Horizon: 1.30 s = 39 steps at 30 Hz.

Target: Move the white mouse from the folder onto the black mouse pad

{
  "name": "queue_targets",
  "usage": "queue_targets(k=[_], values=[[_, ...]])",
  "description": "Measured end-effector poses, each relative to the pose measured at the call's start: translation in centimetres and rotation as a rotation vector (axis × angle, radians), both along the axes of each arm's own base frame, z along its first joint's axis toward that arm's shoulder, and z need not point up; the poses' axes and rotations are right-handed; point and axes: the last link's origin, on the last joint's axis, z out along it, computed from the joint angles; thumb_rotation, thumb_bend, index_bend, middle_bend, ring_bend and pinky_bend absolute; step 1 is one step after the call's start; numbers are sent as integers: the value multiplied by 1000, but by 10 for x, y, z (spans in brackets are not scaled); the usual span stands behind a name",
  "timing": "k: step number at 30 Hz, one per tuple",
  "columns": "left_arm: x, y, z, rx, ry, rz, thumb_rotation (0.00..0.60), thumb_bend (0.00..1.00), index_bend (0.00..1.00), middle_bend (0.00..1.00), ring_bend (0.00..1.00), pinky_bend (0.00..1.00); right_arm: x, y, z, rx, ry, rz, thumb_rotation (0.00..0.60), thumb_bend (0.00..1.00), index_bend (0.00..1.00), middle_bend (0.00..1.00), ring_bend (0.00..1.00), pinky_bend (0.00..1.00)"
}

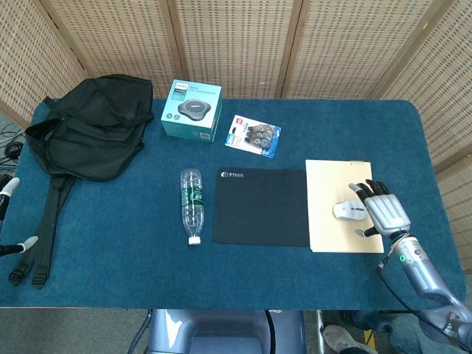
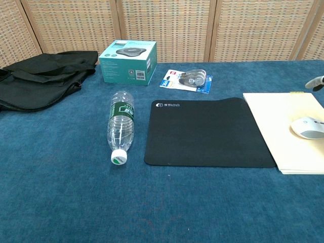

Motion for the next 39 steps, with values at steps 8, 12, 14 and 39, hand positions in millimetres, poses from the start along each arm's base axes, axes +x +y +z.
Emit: queue_targets(k=[8, 12, 14, 39], values=[[1, 4, -4, -10, 10, 0, 600, 0, 0, 0, 0, 0, -13, -21, -20, 26, 50, -27, 600, 2, 150, 244, 111, 191], [2, 4, -4, -11, 11, -1, 600, 0, 0, 0, 0, 0, -12, -25, -27, 41, 53, -29, 600, 17, 157, 251, 120, 203], [2, 4, -4, -12, 11, -2, 600, 0, 0, 0, 0, 0, -12, -27, -29, 42, 66, -24, 600, 36, 171, 257, 126, 210], [0, 8, -4, -13, 7, 11, 600, 0, 0, 0, 0, 0, -11, -44, -39, 4, 225, 108, 600, 379, 477, 538, 408, 411]])
